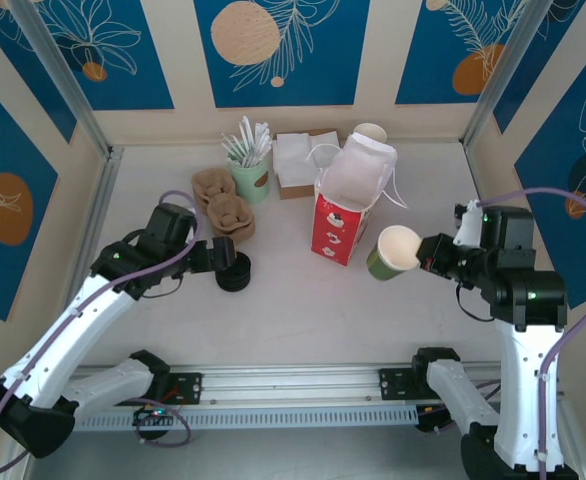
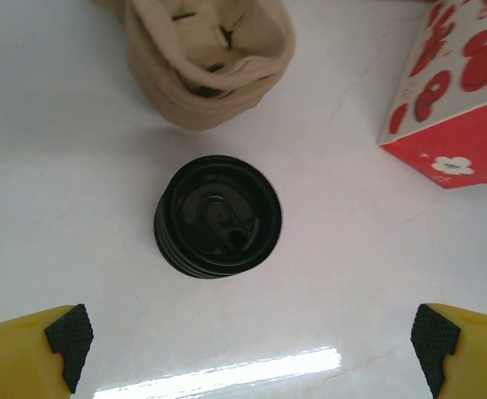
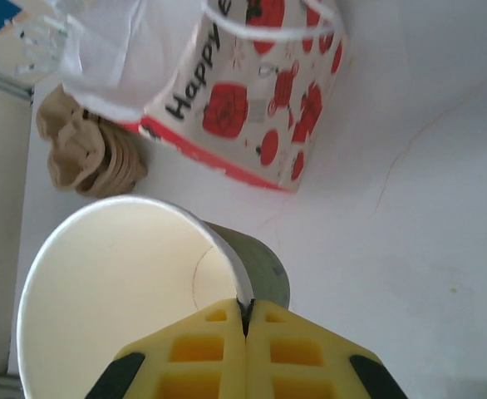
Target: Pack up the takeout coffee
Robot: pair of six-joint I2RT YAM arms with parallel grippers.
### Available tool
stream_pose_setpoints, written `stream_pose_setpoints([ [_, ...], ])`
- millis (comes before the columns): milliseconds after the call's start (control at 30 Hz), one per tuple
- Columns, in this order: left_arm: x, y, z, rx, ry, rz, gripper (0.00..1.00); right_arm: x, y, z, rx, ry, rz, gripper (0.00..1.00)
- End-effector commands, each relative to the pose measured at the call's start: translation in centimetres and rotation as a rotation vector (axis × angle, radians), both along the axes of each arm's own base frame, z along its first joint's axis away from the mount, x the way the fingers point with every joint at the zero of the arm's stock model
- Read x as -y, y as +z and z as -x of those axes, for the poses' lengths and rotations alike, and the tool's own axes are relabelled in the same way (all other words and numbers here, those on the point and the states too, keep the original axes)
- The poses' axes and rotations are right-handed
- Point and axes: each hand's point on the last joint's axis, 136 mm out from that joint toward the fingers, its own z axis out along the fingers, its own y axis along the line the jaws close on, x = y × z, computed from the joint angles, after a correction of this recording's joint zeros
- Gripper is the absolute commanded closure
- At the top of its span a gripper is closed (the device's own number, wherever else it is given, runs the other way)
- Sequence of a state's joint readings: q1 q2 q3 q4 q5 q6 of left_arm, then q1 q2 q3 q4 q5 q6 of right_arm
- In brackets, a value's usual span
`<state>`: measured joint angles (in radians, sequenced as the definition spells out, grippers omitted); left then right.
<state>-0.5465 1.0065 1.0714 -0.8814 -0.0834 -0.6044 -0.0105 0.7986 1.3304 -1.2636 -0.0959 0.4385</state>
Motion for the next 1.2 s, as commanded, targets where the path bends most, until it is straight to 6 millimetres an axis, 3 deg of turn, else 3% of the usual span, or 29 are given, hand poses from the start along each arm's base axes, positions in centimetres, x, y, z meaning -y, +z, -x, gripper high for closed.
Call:
stream_pose_setpoints([
  [0,-0.1,-1.6,-1.0,-0.002,0.052,-0.022,0.0,-1.6,-1.2,0.9,-0.009,0.032,-0.078,1.0],
  [233,1.3,-4.3,-3.0,-0.049,0.053,-0.034,0.0,-3.7,-6.5,0.5,-0.073,0.062,-0.051,1.0],
  [500,0.7,-6.0,-3.2,-0.087,0.137,-0.05,0.01,-9.4,-11.8,-1.0,-0.072,0.179,0.005,1.0],
  [900,0.2,-8.1,-2.9,-0.118,0.158,-0.076,0.01,-15.1,-15.8,-2.9,-0.041,0.267,0.065,1.0],
  [1033,0.4,-8.6,-2.8,-0.134,0.128,-0.089,0.02,-15.7,-16.5,-3.4,-0.038,0.238,0.103,1.0],
  [1167,-0.9,-8.4,-2.7,-0.147,0.123,-0.174,0.02,-15.9,-17.4,-3.8,-0.05,0.19,0.132,1.0],
])
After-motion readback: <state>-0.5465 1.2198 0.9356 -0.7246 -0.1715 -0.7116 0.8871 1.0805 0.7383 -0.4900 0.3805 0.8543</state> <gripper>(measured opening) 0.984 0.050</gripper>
